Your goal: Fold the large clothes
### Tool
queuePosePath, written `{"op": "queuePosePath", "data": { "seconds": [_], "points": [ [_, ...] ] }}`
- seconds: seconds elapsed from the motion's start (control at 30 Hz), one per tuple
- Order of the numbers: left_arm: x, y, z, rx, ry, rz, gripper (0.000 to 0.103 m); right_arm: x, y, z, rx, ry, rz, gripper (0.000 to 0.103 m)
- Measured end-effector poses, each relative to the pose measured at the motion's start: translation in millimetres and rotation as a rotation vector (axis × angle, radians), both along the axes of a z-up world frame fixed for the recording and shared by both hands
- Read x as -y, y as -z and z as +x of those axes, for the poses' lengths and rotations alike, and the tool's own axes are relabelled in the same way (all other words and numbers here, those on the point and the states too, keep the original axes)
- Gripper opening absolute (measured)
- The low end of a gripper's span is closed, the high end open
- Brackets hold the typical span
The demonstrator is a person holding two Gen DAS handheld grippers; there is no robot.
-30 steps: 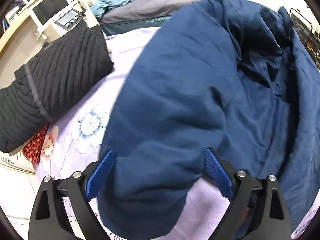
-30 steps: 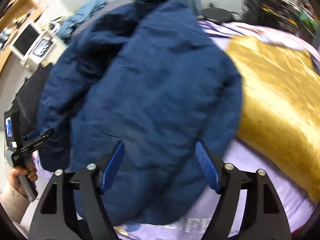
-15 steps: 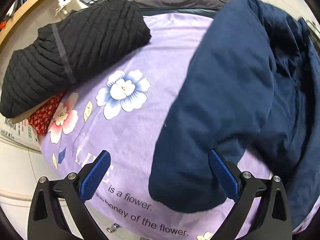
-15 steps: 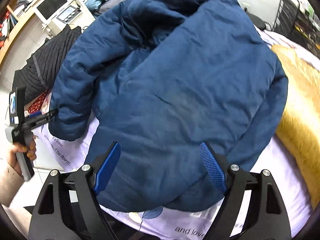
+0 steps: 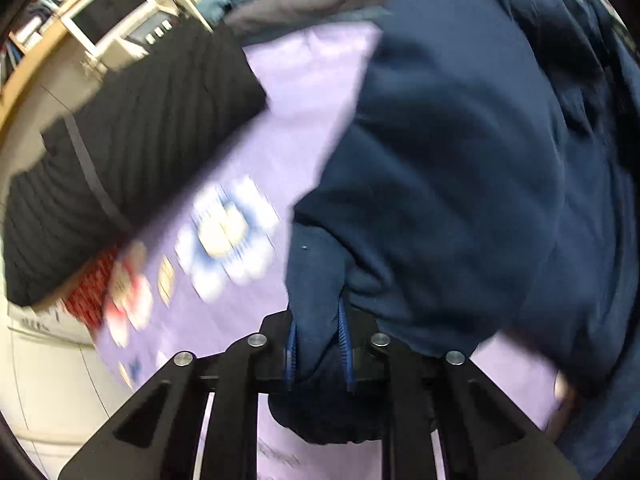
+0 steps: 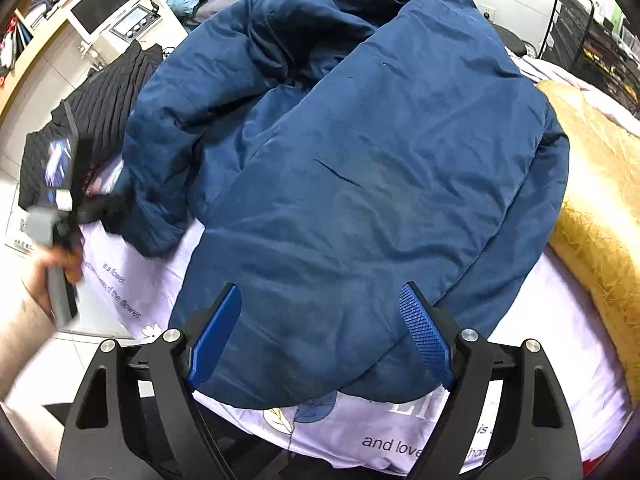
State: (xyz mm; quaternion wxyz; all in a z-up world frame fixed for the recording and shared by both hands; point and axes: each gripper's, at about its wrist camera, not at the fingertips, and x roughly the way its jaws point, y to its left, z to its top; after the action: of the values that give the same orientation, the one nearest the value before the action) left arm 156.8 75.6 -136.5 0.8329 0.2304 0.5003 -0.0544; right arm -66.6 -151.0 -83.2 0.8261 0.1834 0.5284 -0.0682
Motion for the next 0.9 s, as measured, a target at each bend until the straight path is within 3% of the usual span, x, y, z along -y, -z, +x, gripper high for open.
{"op": "queuePosePath", "data": {
  "seconds": [0.13,0.23,0.27,0.3,0.37,0.43,0.53,0.7,0.9],
  "points": [
    [-9.5,-48.0,63.6,0.178,-0.080,0.067,0.014,1.1,-0.8,-3.2,0.006,0.008,-0.022,0.081],
    [-27.3,-90.2,115.2,0.276,-0.216,0.063,0.016,-0.7,-1.0,-4.4,0.006,-0.006,-0.033,0.081],
    [-32.4,-98.9,127.2,0.284,-0.253,0.050,0.037,-2.6,-0.5,-4.0,0.004,-0.017,-0.030,0.081],
    [-38.9,-109.1,140.5,0.288,-0.302,0.033,0.068,-4.6,0.5,-3.4,0.002,-0.029,-0.024,0.081],
    [-45.7,-124.9,146.5,0.337,-0.339,-0.023,0.091,-11.9,4.2,0.1,-0.010,-0.067,-0.013,0.081],
    [-43.2,-131.6,140.6,0.355,-0.302,-0.083,0.094,-20.8,7.5,4.0,-0.021,-0.119,-0.004,0.081],
    [-27.7,-109.9,119.3,0.296,-0.211,-0.061,0.097,-40.1,13.8,10.9,-0.040,-0.213,-0.002,0.081],
    [-6.3,-47.3,45.6,0.153,-0.048,0.013,0.097,-73.2,28.8,23.5,-0.097,-0.367,-0.005,0.081],
    [-4.5,2.1,-23.2,-0.016,-0.028,-0.002,0.097,-110.3,58.8,28.7,-0.195,-0.552,-0.100,0.081]
  ]
}}
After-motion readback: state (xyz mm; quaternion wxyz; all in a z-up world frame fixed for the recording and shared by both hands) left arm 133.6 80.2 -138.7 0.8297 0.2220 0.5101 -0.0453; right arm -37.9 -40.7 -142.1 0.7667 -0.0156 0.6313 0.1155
